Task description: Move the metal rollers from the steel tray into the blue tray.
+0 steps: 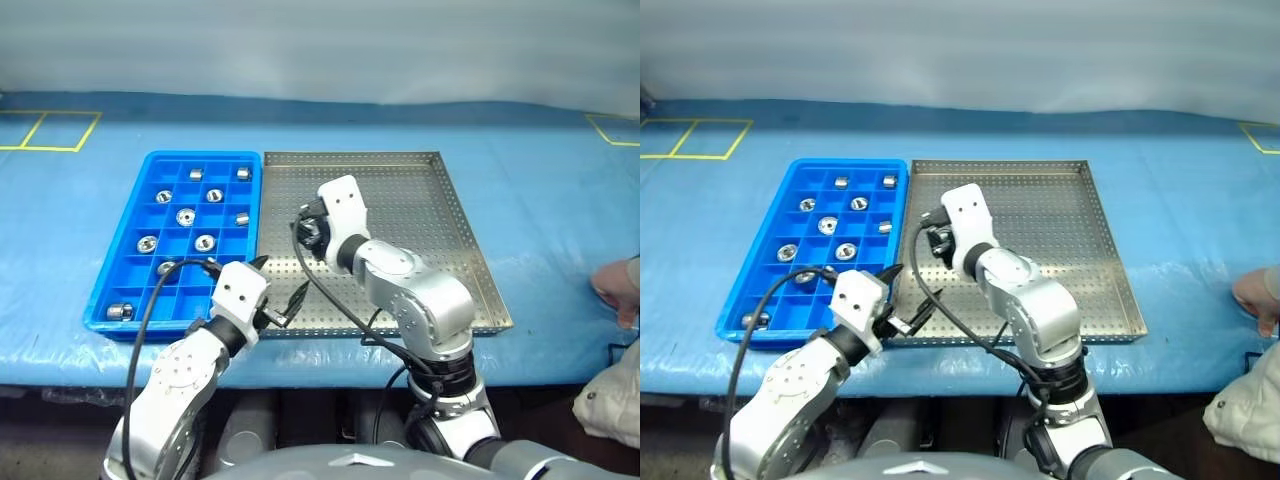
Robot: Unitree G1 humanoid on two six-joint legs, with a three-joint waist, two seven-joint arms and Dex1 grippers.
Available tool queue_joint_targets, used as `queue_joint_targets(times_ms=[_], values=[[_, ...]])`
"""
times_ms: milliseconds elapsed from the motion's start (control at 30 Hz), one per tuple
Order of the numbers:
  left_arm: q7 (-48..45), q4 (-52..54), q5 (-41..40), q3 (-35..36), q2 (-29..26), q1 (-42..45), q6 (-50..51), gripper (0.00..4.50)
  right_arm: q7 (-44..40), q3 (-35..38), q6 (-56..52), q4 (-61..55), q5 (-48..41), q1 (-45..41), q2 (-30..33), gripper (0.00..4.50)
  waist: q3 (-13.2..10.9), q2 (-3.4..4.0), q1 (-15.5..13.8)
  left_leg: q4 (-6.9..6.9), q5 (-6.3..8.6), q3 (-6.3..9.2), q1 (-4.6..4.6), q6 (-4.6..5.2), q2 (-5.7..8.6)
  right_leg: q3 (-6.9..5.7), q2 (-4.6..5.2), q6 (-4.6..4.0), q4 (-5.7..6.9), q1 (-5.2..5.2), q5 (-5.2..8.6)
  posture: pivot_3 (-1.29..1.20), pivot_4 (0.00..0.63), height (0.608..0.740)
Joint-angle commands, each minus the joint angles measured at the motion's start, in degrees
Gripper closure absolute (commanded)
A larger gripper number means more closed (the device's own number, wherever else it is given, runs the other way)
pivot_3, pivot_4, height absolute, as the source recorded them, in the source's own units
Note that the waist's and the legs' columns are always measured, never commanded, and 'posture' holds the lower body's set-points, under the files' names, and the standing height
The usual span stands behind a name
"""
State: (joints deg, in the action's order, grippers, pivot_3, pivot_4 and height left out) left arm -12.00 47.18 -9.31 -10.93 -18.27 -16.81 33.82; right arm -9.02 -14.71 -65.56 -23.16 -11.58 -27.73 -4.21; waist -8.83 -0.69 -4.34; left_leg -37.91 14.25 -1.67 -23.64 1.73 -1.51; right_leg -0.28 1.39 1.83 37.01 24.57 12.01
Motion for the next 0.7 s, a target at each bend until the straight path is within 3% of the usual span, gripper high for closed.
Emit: queue_joint_targets(times_ms=[33, 300, 700], values=[[3.58, 6.51, 2.34, 1.58, 0.89, -5.26, -0.89, 0.16, -3.01, -3.17, 5.39, 2.79, -1.54, -2.30, -2.04, 2.83, 0.00, -0.01, -1.27, 0.00, 0.00, 0.00, -0.01, 0.00, 0.00, 0.00, 0.01, 0.01, -0.03, 0.00, 0.00, 0.47, 0.150, 0.740], [6.05, 9.27, 6.60, 1.98, 0.86, -14.36, -5.09, 0.16, -7.26, -8.02, 11.38, 10.43, -2.16, -2.73, -4.20, 2.83, -0.01, -0.01, -6.60, -0.02, 0.01, 0.14, -0.06, -0.01, 0.00, -0.28, 0.08, -0.28, -0.09, 0.00, 0.20, 0.56, 0.150, 0.740], [3.23, 8.63, 6.29, 0.69, 0.39, -15.28, -6.12, 0.16, -9.68, -11.82, 12.93, 13.85, -1.61, 0.99, -1.56, 2.83, -0.01, 0.00, -13.47, 0.01, 0.05, 0.18, -0.20, -0.07, -0.04, -0.50, 0.07, -0.35, -0.15, 0.12, 0.26, 0.53, 0.150, 0.740]])
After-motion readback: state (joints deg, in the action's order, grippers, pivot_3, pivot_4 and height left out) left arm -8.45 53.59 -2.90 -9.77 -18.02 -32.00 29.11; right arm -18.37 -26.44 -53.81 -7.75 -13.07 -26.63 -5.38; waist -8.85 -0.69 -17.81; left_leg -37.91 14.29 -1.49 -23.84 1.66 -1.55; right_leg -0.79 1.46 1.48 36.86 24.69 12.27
